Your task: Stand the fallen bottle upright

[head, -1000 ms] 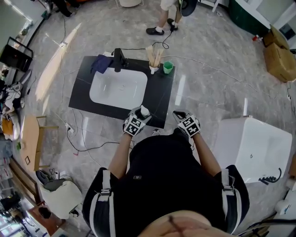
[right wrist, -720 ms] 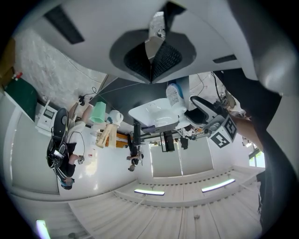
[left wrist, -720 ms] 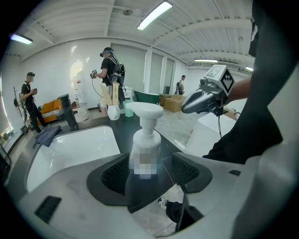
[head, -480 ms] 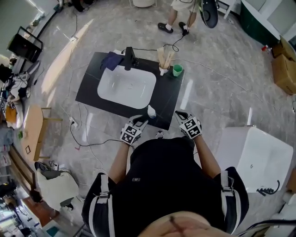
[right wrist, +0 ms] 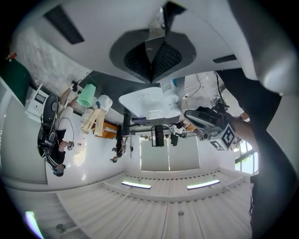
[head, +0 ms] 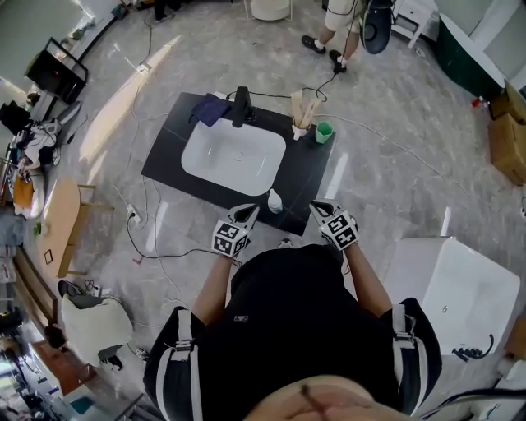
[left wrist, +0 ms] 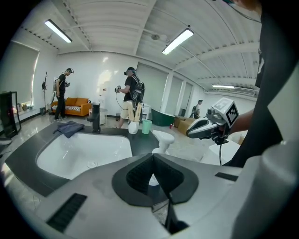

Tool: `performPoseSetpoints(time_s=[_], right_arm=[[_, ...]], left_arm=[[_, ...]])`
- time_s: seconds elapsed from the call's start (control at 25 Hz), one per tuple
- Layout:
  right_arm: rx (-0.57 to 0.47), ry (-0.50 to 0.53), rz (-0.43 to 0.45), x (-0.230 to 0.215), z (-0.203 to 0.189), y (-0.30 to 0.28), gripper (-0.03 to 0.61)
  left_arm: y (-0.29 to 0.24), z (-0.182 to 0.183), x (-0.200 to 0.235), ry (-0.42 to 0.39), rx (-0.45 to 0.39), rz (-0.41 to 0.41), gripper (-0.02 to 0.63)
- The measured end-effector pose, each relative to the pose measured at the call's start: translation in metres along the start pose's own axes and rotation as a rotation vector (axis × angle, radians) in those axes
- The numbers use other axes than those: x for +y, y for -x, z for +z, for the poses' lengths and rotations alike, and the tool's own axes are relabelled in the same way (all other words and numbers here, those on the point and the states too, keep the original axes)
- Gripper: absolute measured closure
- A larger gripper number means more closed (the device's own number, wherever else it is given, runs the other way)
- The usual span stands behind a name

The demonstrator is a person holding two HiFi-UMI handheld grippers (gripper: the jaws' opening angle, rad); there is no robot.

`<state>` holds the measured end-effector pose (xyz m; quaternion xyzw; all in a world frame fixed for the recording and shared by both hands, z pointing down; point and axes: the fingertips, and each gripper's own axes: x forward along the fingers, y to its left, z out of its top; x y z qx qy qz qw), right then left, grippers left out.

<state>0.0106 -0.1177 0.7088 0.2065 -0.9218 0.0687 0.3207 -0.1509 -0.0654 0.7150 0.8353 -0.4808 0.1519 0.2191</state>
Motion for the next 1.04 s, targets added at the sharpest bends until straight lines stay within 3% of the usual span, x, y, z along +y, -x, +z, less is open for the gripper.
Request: performPoseSetpoints(time_s=[1.04], right_arm=[[0.025, 0.015, -0.007, -0.0006, -0.0011, -0.0052, 0.518]], left_arm=[[-0.0078, 0.0031, 0.008, 0.003, -0.005, -0.005, 0.597]])
